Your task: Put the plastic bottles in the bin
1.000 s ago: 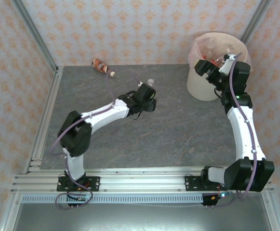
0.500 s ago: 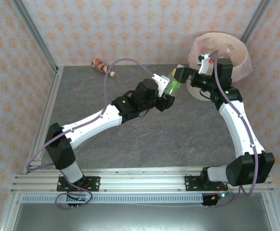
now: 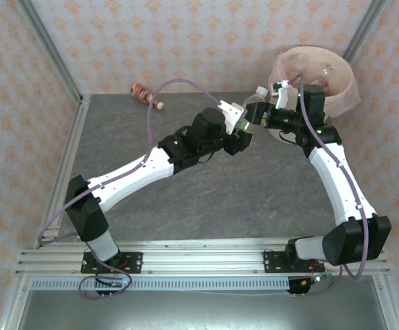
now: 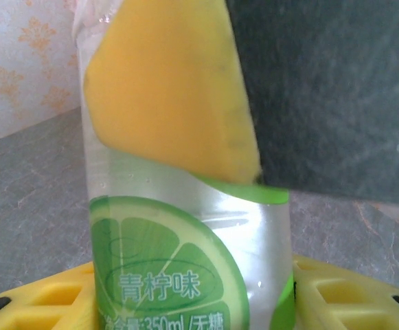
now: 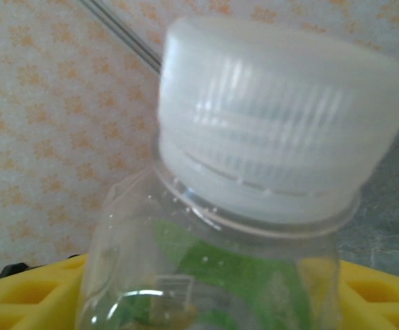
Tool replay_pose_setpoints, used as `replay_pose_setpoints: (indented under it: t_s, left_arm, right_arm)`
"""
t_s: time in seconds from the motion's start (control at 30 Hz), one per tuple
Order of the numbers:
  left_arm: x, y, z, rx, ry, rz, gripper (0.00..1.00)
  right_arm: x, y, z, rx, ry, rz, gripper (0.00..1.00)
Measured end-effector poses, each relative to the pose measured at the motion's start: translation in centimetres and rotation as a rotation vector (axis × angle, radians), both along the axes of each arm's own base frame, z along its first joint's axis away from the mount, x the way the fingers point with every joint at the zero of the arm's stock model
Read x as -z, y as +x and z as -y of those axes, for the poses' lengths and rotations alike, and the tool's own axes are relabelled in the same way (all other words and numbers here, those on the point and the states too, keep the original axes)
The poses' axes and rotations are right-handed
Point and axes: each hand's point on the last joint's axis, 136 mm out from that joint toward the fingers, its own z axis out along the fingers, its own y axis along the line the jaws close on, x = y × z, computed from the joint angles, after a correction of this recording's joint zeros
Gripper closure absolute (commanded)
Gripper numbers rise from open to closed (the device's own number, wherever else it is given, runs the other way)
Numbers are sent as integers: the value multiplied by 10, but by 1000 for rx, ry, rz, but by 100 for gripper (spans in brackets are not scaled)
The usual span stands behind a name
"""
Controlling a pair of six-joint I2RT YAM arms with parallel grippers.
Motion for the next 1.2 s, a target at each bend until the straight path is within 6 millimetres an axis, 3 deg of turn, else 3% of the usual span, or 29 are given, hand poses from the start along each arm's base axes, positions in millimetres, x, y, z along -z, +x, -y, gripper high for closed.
replay_pose_setpoints:
  t_s: [0.23,0.37,0.43,0.6,0.8,0.93,1.2]
  left_arm:
    - [9,2,-2,-23,12,-28,49]
    - [13,5,-1,-37,17,-48,35]
    - [15,7,-2,-54,23,-57,20]
    - [5,12,0,-78,-18,-73,2]
    - [9,9,0,-74,-78,-85,0]
    - [21,7,-20,-129,-83,-90,0]
    - [17,19,-94,-410,-109,-58,0]
  right_arm:
    - [10,4,-4,-22,25,-53,58]
    - [14,7,-3,-16,21,-63,64]
    - [16,9,-2,-4,15,-66,66]
    - [24,20,4,45,-11,-82,67]
    - [16,44,24,138,-28,-66,67]
    - [-2,63,52,238,-25,-34,68]
    - [-52,108,120,437,6,52,67]
